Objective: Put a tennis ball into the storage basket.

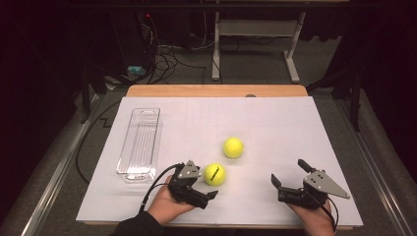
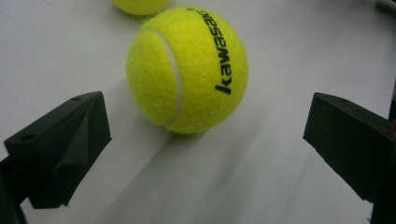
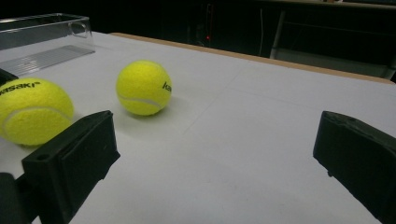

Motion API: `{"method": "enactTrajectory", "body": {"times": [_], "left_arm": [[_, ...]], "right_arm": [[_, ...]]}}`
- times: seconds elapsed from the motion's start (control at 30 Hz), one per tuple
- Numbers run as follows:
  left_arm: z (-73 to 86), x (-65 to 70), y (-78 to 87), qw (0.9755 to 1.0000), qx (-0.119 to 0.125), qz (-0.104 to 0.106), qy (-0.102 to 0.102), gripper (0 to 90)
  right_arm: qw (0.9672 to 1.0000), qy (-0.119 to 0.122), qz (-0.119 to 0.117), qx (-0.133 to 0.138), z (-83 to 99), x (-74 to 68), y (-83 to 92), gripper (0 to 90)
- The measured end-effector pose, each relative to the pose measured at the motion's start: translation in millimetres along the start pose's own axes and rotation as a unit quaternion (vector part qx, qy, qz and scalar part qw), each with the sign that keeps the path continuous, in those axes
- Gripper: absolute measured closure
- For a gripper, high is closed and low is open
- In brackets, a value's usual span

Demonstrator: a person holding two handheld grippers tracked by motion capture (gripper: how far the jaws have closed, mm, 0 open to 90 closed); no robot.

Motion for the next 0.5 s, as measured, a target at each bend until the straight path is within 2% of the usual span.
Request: {"method": "enactTrajectory", "body": {"times": [0.1, 0.27, 0.37, 0.5], "left_arm": [[-5.7, -1.3, -8.1, 1.0, -0.002, 0.002, 0.008, 1.8], [-14.3, -4.3, -15.3, 0.9999, -0.002, -0.008, 0.013, 4.0], [-17.6, -4.6, -17.0, 0.9999, 0.0, -0.008, 0.015, 6.8], [-18.1, -6.9, -19.2, 0.9996, -0.007, -0.021, 0.019, 12.9]], "right_arm": [[1.0, 0.0, 0.0, 0.001, -0.1, 0.5, 0.1, 0.0], [1.0, -0.002, -0.001, 0.0, 0.1, 0.0, -0.2, 0.0], [1.0, -0.001, 0.0, -0.001, 0.5, -0.2, -0.4, 0.0], [1.0, -0.002, 0.0, 0.0, 0.1, 0.1, -0.2, 0.0]]}}
Point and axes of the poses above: each handheld gripper's, and its own axes: y roughly backward along the jaws, z roughly out of its underside, x roughly to its right, the point moved 9 cm from there along -y, roughly forward along the jaws, and after that the axes turned 6 degrees about -x, right-handed, at the moved point
